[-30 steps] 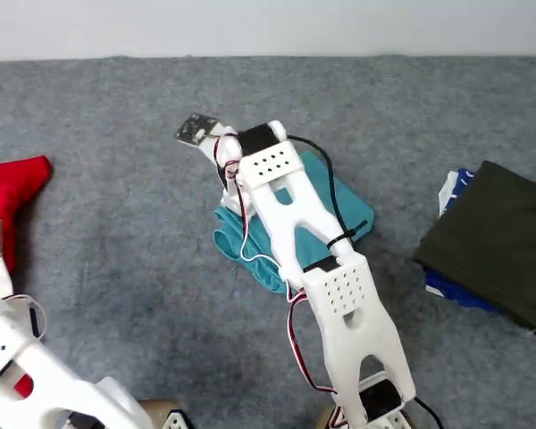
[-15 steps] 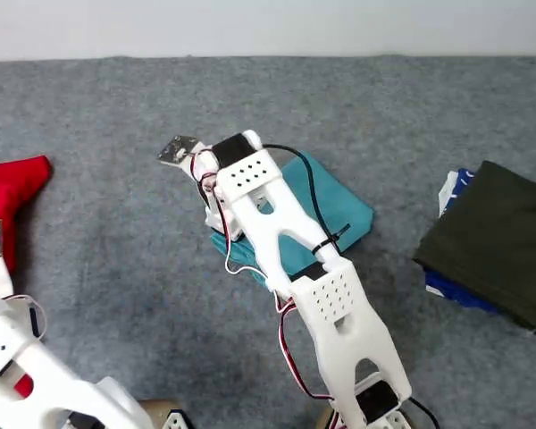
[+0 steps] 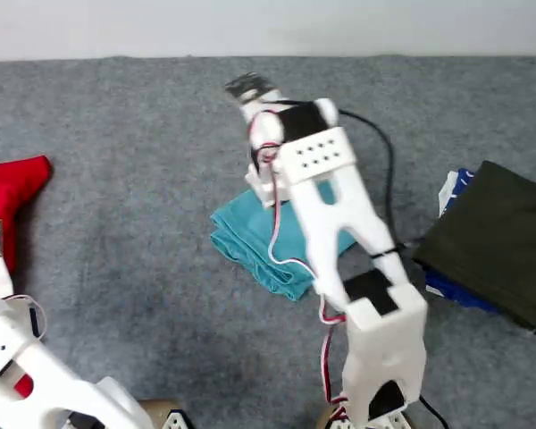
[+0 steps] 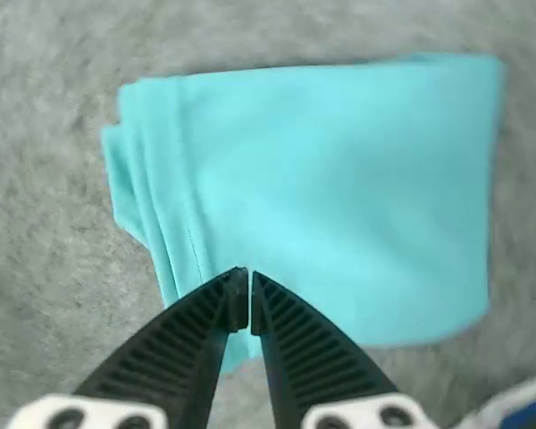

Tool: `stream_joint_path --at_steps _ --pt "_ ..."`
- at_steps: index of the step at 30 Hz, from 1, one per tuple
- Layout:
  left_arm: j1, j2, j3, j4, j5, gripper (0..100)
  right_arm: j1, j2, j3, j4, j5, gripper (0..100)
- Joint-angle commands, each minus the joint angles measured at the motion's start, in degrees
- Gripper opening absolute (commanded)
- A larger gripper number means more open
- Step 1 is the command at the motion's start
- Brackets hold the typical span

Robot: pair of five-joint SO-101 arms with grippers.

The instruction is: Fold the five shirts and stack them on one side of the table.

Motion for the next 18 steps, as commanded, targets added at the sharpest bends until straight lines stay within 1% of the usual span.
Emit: stream_joint_path --at_steps 1,4,10,12,13,15,18 --pt "0.6 -1.3 -2.7 0.1 -0.5 2 1.5 -8.8 2.4 2.3 -9.1 1.5" --pt "0.6 -1.3 -2.7 0.1 -0.5 2 1.2 -12.5 5.4 2.3 -15.7 1.5" --pt "0.6 -1.3 -2.7 0.1 -0.5 2 1.4 -21.1 12.3 2.3 -24.0 1.5" --pt "0.6 -1.3 -2.7 0.1 -0.5 2 1.4 -23.3 15.1 2.3 -28.7 1.7" --pt "0.6 -1.3 -2.7 0.1 -0.5 2 1.5 -24.2 16.6 2.3 -32.2 3.1" --pt "0.6 -1.3 -2.7 0.1 -0.5 2 1.3 -24.7 19.7 2.3 -37.9 11.2" --pt "0.6 -1.3 -2.5 0.2 -0.5 2 1.2 -24.6 24.0 0.4 -43.8 31.8"
